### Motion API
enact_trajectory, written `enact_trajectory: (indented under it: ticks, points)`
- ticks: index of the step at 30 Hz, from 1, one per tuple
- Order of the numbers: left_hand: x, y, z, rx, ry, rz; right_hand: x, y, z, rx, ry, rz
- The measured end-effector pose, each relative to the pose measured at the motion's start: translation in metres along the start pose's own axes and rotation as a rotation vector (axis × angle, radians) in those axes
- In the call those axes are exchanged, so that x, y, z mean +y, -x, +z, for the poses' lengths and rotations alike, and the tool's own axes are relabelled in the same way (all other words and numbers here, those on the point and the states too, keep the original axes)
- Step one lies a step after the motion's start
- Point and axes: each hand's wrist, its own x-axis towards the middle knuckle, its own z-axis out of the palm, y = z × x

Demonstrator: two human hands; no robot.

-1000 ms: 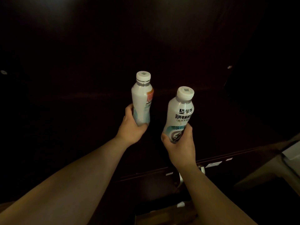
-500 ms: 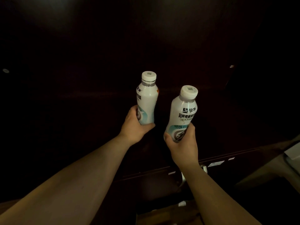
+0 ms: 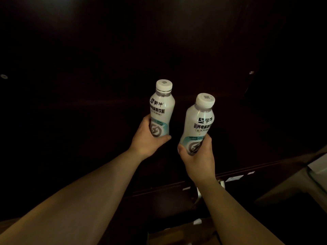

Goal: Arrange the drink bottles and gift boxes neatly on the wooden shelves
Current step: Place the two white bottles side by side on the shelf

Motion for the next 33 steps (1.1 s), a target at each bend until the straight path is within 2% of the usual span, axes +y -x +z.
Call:
enact_trajectory:
  ticks: [5,8,12,24,33]
  points:
    - [0.005,0.002,0.002,0.02,-0.136,0.036,0.0,0.0,0.0,0.001,0.006,-0.003]
    - [0.006,0.007,-0.004,-0.06,-0.041,-0.007,0.001,0.0,0.001,0.009,0.011,-0.013]
    - [0.006,0.017,-0.01,-0.168,-0.139,0.028,0.001,0.0,0.001,0.006,0.015,-0.009]
    - [0.005,0.04,-0.014,-0.126,-0.102,0.01,0.0,-0.003,-0.003,-0.02,-0.045,0.026]
    - [0.011,0.075,-0.014,-0.106,-0.133,0.0,0.001,-0.003,-0.021,-0.175,-0.113,0.045]
